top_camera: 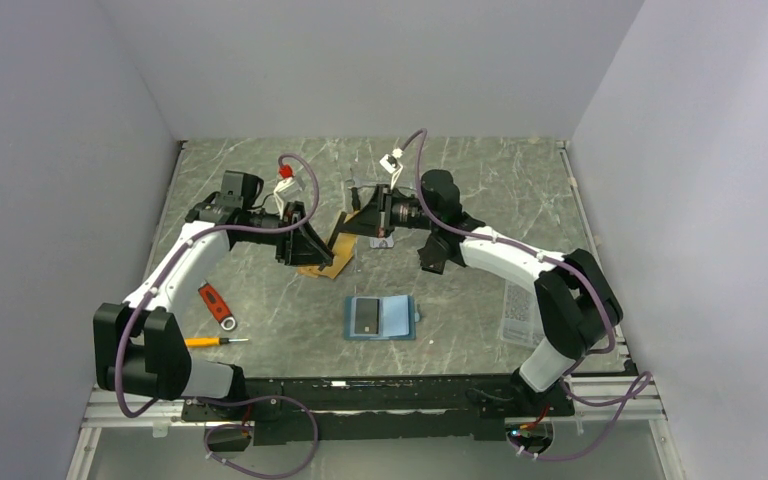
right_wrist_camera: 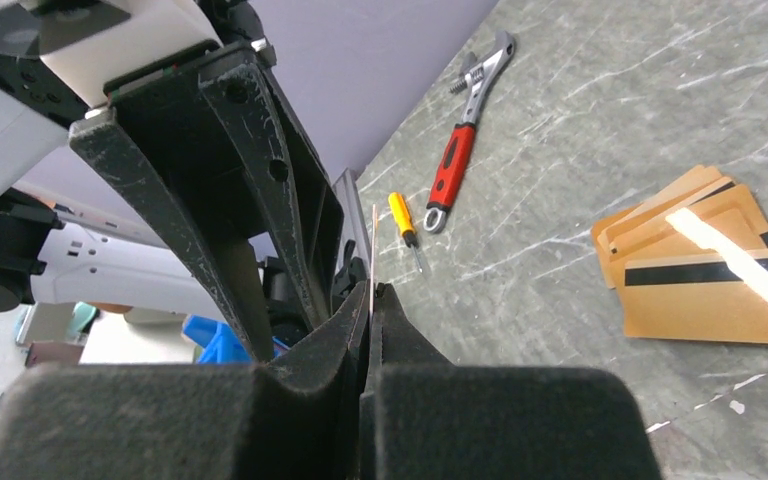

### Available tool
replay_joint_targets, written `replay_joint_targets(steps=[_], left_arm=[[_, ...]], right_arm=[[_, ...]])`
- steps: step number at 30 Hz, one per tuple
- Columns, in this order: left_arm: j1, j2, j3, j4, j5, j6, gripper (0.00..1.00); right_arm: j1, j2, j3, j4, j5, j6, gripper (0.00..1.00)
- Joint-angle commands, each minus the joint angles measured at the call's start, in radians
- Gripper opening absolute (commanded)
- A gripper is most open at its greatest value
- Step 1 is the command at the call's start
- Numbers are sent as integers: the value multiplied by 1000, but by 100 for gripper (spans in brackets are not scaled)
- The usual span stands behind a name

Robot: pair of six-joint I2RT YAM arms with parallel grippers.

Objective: Put the credit cards into the card holder
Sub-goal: Adjust the credit card.

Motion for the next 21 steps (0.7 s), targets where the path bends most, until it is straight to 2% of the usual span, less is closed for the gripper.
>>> replay_joint_targets(steps=[1, 5, 11, 15, 21], left_arm=[[-4, -33, 7, 48, 10, -31, 38], [1, -37, 24, 37, -45, -25, 42], [14, -60, 48, 37, -128, 1, 67], [9, -47, 53, 62, -135, -5, 71], [-42, -25, 78, 7, -114, 47, 71]], right_arm=[[9, -16, -7, 32, 12, -34, 0], [-5, -48, -15, -20, 4, -59, 0], [-10, -94, -52, -66, -63, -84, 0], [10, -81, -34, -53, -128, -72, 0], [40, -34, 38, -76, -169, -79, 0]])
